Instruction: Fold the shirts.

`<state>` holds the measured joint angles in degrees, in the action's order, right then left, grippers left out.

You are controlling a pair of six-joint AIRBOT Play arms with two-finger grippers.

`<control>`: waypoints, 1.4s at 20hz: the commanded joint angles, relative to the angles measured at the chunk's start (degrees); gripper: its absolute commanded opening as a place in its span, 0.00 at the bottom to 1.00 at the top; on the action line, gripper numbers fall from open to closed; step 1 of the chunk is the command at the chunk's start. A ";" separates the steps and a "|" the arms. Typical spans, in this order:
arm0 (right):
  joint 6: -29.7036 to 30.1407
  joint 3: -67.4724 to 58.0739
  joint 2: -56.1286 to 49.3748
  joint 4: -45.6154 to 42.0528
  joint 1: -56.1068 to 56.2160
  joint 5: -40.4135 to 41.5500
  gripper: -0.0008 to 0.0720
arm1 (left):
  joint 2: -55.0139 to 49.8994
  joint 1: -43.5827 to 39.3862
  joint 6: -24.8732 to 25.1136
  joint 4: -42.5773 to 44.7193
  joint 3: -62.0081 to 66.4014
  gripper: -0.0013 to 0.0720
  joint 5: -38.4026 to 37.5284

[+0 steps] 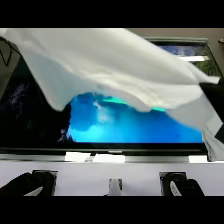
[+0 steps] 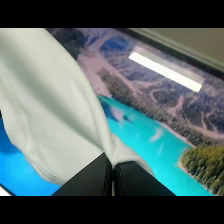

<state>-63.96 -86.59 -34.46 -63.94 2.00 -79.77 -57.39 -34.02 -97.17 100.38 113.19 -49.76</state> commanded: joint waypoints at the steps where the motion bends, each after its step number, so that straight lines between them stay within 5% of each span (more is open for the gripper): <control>1: -4.17 0.83 -2.14 -2.40 0.00 -8.04 0.05 | -3.21 0.07 -0.15 0.15 -0.39 0.06 11.32; 5: -5.11 3.02 -6.97 -2.45 0.00 -8.90 0.05 | -13.07 0.07 -0.20 0.13 -0.39 0.06 14.84; 9: -5.07 11.47 -10.99 -4.07 0.00 -10.60 0.05 | -27.45 0.07 -0.20 -0.13 -0.42 0.06 4.72; 13: -4.87 27.82 -11.15 -5.57 0.00 -6.34 0.05 | -41.35 0.07 -0.22 -10.16 -0.39 0.07 -8.83; 14: -4.90 30.60 -11.15 -4.94 0.00 -5.60 0.05 | -43.17 0.07 -0.17 -15.32 -0.39 0.18 -13.88; 16: -4.85 32.30 -11.15 -3.72 0.00 -5.55 0.05 | -44.00 0.07 2.82 -20.74 -0.37 0.83 -21.88; 17: -4.79 32.30 -11.10 -3.76 0.00 -5.05 0.05 | -43.21 0.33 6.03 -19.63 -0.22 0.95 -25.46; 21: -3.13 32.30 -11.08 -4.31 0.00 -3.93 0.05 | -36.74 8.44 10.01 -10.16 -0.55 0.95 -41.90; 23: -2.99 32.30 -11.08 -4.31 0.00 -3.85 0.05 | -33.92 17.25 9.97 -17.38 -3.26 0.95 -47.54; 26: -1.38 32.30 -11.08 -4.31 0.00 -3.76 0.05 | -29.73 29.77 9.77 -32.57 -16.15 0.95 -46.90; 28: -0.94 32.30 -11.08 -4.31 0.00 -3.74 0.05 | -28.59 33.79 9.73 -34.34 -26.08 0.94 -45.90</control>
<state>-65.93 -54.39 -45.50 -68.20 1.96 -83.64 -88.55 -8.12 -87.83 74.02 97.93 -93.67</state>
